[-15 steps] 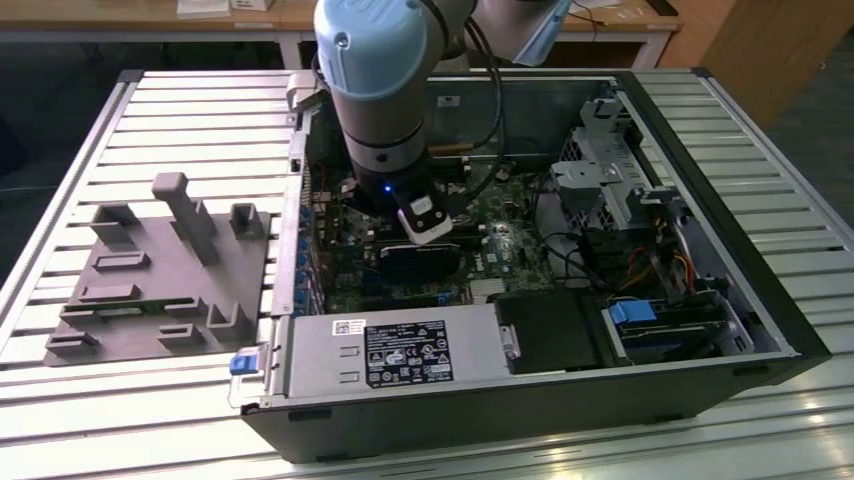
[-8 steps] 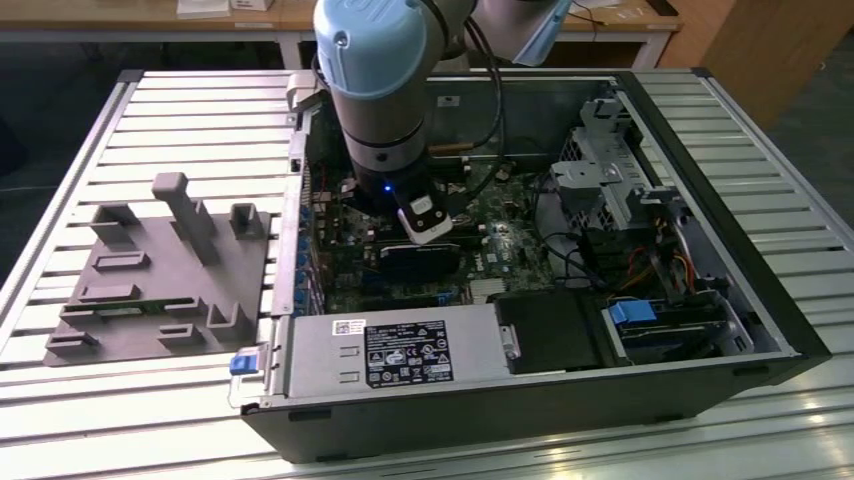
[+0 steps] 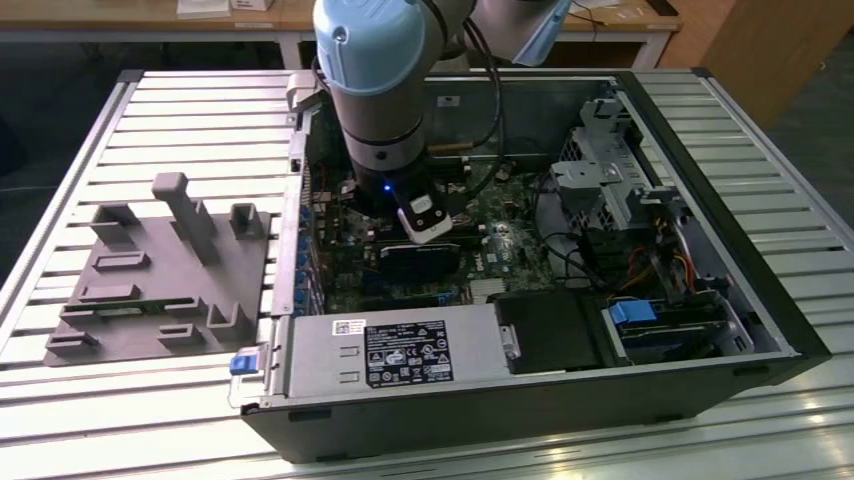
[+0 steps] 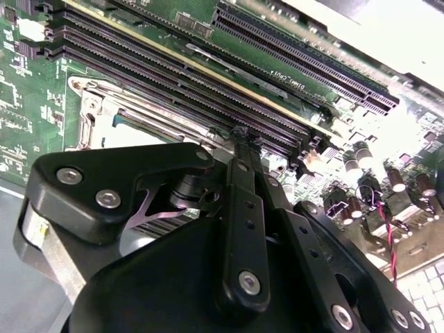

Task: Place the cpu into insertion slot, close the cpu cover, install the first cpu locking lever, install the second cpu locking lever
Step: 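Install the second cpu locking lever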

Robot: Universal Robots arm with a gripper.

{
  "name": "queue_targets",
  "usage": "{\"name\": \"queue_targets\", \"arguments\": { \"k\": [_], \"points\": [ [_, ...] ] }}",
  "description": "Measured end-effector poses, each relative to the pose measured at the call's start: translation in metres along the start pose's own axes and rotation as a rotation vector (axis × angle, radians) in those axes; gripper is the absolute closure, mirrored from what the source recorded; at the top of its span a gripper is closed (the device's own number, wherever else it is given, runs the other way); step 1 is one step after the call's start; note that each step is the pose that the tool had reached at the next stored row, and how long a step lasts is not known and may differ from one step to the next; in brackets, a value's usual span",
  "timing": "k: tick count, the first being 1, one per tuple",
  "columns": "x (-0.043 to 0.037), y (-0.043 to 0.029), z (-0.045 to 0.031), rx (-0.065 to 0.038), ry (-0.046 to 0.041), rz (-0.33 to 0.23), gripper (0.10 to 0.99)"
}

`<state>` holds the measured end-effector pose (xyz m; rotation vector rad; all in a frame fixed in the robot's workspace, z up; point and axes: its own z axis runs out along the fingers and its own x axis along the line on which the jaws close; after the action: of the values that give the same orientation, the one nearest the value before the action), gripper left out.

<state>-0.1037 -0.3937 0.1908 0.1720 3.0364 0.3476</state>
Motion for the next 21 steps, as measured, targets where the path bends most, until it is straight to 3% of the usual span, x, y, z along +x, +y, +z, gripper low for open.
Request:
{"name": "queue_targets", "arguments": {
  "k": [13, 21],
  "points": [
    [0.0003, 0.0036, -0.0016, 0.000, -0.0004, 0.000, 0.980],
    [0.0013, 0.0097, -0.0003, 0.000, -0.0001, -0.001, 0.980]
  ]
}}
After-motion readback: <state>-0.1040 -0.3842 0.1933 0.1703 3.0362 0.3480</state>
